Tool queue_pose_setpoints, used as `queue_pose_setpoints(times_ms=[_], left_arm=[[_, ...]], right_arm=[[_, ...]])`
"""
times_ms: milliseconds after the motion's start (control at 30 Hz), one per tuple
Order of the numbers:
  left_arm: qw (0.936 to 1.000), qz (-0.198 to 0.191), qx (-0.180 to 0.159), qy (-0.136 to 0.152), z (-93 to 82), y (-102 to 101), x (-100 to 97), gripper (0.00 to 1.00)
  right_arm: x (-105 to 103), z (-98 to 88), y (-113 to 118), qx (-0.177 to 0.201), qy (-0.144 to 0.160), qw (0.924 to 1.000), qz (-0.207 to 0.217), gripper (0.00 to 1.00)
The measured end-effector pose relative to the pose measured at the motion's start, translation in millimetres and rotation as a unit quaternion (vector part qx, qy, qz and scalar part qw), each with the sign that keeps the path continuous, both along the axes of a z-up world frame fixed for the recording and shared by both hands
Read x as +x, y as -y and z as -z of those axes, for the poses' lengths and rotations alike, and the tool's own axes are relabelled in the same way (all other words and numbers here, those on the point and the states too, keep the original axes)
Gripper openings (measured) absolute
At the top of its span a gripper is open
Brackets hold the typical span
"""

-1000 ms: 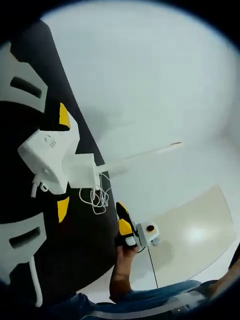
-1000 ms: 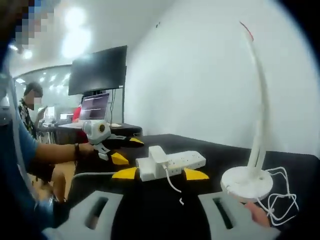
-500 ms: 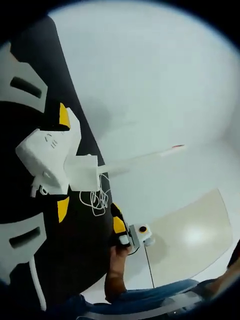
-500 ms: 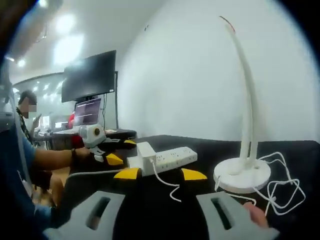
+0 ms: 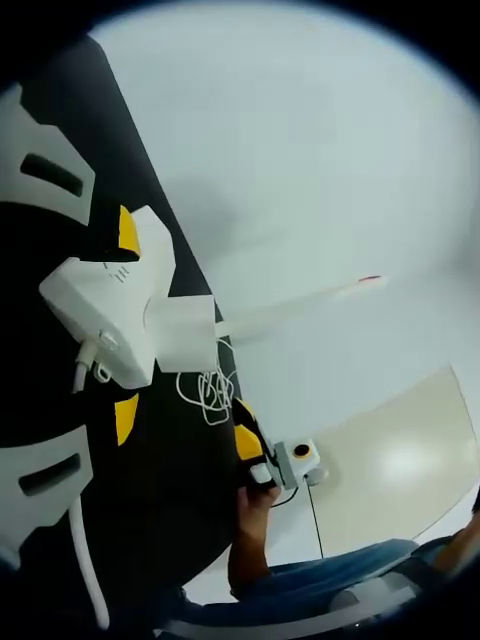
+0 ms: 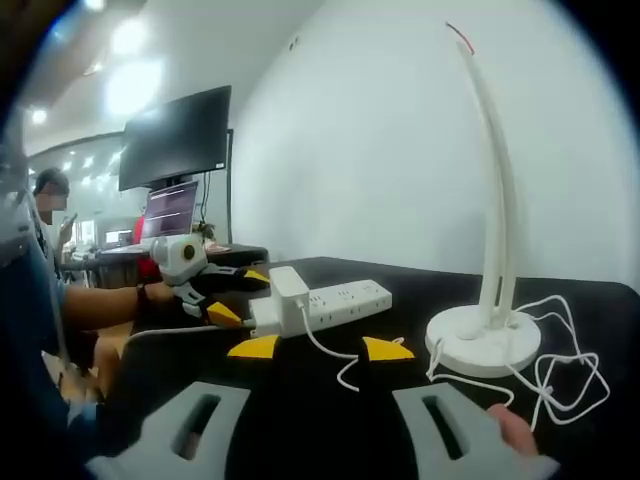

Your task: Insert the desk lamp plug into the socket, turn on the power strip switch, turn on the lamp switch, then turn off the lamp switch, turn off the power strip switch, and remove the plug from the socket.

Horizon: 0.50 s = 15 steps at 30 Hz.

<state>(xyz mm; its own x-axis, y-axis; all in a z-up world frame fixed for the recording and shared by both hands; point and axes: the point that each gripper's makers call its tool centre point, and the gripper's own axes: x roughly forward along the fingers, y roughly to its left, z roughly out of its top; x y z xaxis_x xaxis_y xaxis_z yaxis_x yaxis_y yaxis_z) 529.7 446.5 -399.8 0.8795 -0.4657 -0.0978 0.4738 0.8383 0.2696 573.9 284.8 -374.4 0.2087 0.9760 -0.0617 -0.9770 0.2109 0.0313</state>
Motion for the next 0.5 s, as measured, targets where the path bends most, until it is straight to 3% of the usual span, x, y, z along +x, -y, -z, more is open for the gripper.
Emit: queue_pose_setpoints(times_ms=[500], left_arm=[[0.9999, 0.014, 0.007, -0.003, 6.0, 9.5, 0.8, 0.4]], right_arm=[[1.9, -1.1, 3.5, 0.005, -0.008, 0.9999, 0.009, 0.31]])
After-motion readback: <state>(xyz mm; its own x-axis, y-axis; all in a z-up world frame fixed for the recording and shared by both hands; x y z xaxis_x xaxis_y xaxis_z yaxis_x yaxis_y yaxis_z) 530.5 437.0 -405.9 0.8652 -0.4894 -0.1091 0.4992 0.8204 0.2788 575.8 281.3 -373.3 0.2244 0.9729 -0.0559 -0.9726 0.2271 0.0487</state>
